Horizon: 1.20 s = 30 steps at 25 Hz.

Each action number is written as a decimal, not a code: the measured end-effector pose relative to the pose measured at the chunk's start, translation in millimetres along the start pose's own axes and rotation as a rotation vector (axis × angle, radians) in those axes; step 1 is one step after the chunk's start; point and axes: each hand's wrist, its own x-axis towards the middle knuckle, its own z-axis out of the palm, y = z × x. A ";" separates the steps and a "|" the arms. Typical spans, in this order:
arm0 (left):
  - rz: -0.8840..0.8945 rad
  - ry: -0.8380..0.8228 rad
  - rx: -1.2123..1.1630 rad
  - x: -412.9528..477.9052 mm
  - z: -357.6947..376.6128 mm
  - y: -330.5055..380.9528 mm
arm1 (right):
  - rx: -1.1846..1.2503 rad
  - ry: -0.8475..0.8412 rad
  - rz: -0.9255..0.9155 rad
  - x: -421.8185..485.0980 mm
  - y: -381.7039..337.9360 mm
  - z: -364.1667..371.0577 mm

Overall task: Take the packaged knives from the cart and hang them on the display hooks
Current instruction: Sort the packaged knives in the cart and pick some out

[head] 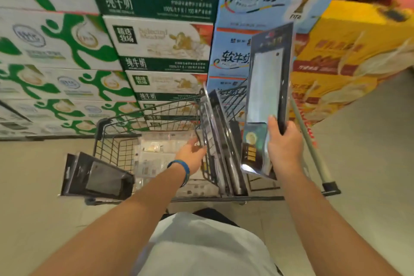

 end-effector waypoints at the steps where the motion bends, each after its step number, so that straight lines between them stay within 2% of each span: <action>1: -0.005 0.031 0.066 2.3 4.8 -3.6 | -0.035 -0.003 0.009 2.7 7.2 -3.7; 3: -0.031 0.053 0.128 9.3 13.1 -11.1 | -0.052 -0.013 0.002 3.2 20.0 -3.0; 7: -0.119 0.062 -0.078 10.2 24.5 -17.7 | -0.050 -0.128 -0.011 -17.4 33.5 16.9; 10: -0.180 0.031 -0.193 5.9 21.3 -13.4 | -0.343 -0.237 -0.026 -30.9 41.1 45.9; 13: -0.173 0.007 -0.126 -0.7 17.5 -10.6 | -0.628 -0.461 0.015 -28.0 47.8 72.8; 15: -0.164 0.007 -0.120 -2.5 14.7 -10.2 | -0.663 -0.592 0.032 -22.9 53.3 81.9; 17: -0.158 0.003 -0.118 0.0 13.0 -11.4 | -0.625 -0.578 0.027 -26.5 59.2 83.7; 19: -0.143 -0.019 -0.122 0.7 12.7 -14.0 | -0.532 -0.423 -0.057 -37.6 58.1 81.8; 21: -0.108 -0.056 -0.134 0.6 12.1 -19.4 | -0.369 -0.270 -0.231 -50.4 46.9 80.5; 22: -0.088 -0.069 -0.160 0.1 9.8 -24.8 | -0.287 -0.248 -0.325 -57.4 36.2 82.4; 24: -0.076 -0.032 -0.236 -1.8 1.0 -39.9 | -0.169 -0.296 -0.469 -72.0 9.9 90.1; 27: -0.228 0.123 -0.366 -1.8 -29.0 -77.3 | -0.079 -0.462 -0.612 -103.8 -20.0 111.9; 28: -0.256 0.153 -0.274 -2.0 -44.2 -91.9 | -0.097 -0.491 -0.680 -116.3 -24.2 121.1; 30: -0.251 0.120 0.196 -3.1 -79.2 -129.4 | -0.168 -0.546 -0.765 -141.3 -21.3 144.3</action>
